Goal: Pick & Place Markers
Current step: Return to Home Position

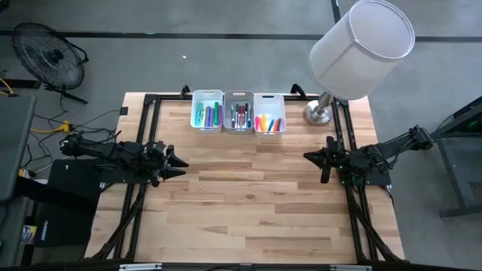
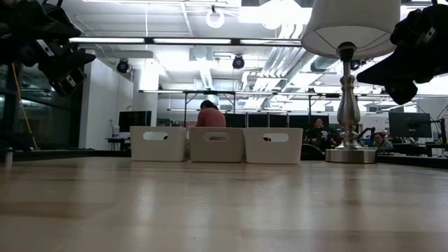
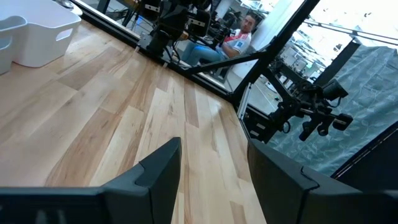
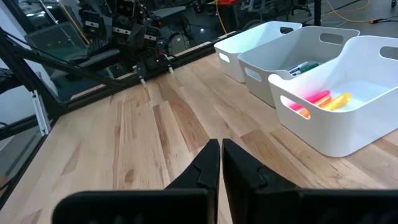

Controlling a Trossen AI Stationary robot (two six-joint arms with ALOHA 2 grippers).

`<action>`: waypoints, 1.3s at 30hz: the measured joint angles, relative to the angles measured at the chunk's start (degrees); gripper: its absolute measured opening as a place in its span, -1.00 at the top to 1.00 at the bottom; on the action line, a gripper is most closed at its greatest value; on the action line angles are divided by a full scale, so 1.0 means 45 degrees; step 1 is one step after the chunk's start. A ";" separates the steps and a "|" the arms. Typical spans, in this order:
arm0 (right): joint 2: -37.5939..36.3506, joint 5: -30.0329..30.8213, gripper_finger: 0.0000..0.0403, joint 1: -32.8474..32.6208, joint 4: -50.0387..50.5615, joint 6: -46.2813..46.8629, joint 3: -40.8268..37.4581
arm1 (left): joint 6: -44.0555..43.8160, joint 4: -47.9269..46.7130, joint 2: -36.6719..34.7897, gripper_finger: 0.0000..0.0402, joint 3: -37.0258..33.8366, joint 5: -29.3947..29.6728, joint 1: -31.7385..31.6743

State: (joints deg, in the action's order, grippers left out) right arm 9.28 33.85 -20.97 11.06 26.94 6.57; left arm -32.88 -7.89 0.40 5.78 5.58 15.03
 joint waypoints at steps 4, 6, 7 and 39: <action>0.0000 0.0000 0.96 -0.0004 0.0002 0.0000 0.0000 | 0.0000 0.0002 -0.0002 0.10 0.0000 0.0002 -0.0002; 0.0005 0.0000 0.96 0.0000 -0.0002 0.0000 0.0000 | 0.0000 0.0002 0.0001 0.10 0.0000 0.0001 -0.0002; 0.0004 0.0000 0.96 0.0000 -0.0001 0.0000 0.0000 | 0.0000 0.0002 -0.0003 0.10 0.0000 0.0002 -0.0002; 0.0005 0.0000 0.99 0.0000 -0.0002 0.0000 0.0000 | 0.0000 0.0002 -0.0003 0.10 0.0005 -0.0003 -0.0001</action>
State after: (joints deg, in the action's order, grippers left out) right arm 9.30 33.85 -20.97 11.05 26.94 6.57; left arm -32.88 -7.88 0.38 5.80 5.56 15.03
